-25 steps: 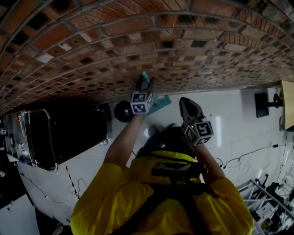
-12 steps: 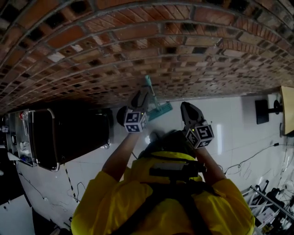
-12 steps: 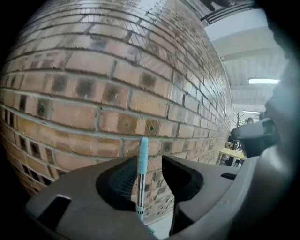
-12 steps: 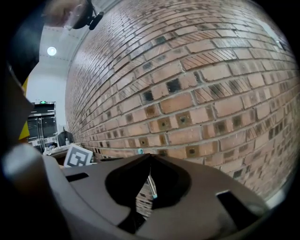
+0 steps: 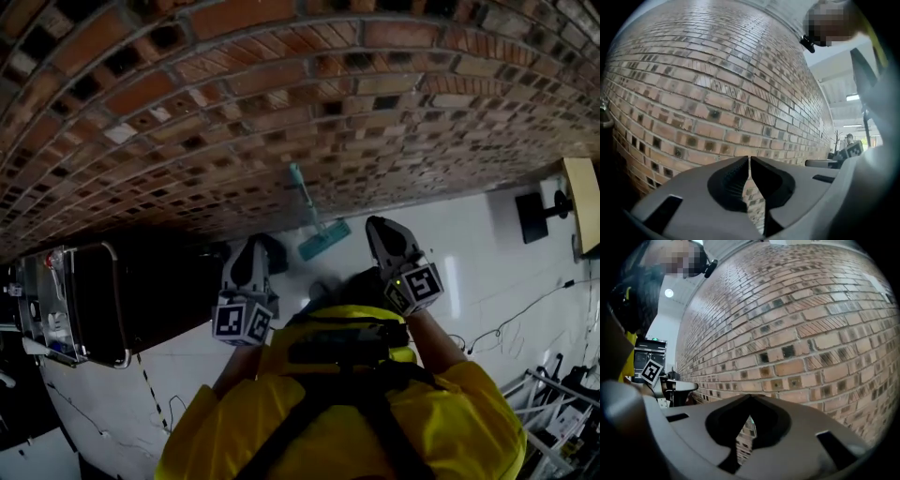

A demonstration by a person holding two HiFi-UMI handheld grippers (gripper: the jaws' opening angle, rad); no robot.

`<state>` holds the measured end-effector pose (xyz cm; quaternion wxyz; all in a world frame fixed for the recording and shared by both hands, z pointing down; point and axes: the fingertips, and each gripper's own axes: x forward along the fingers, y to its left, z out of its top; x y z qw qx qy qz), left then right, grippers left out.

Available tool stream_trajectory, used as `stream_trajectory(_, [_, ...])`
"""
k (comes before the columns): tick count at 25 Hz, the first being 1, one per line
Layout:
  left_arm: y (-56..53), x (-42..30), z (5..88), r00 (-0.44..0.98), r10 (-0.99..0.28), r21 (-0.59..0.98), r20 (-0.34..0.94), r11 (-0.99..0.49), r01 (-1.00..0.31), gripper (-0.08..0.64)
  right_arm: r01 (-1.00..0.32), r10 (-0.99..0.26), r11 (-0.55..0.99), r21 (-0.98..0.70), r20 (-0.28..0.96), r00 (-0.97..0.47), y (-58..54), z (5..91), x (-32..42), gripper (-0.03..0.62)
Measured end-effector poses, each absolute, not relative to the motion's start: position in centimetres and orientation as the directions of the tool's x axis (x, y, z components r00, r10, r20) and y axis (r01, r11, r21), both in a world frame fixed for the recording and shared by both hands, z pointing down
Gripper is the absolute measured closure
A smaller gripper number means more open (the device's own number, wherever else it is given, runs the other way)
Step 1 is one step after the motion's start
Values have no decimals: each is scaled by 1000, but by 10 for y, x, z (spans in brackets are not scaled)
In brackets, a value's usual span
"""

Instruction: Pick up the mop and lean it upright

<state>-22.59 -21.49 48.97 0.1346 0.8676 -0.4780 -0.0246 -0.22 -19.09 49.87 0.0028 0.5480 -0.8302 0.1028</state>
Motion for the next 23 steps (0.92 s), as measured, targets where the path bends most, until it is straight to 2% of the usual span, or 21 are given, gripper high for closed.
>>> stream_trajectory(7, [-208, -247, 508, 496, -858, 257, 130, -454, -853, 541, -929, -930, 335, -159, 103, -353, -169, 490, -2, 586])
stream_trajectory(12, [-200, -236, 513, 547, -827, 262, 132, -503, -823, 541, -932, -932, 324, -162, 117, -344, -163, 493, 0, 586])
stream_trajectory(23, [-194, -250, 531, 525, -831, 285, 182, -467, -837, 541, -929, -930, 317, -191, 128, -344, -166, 499, -10, 586])
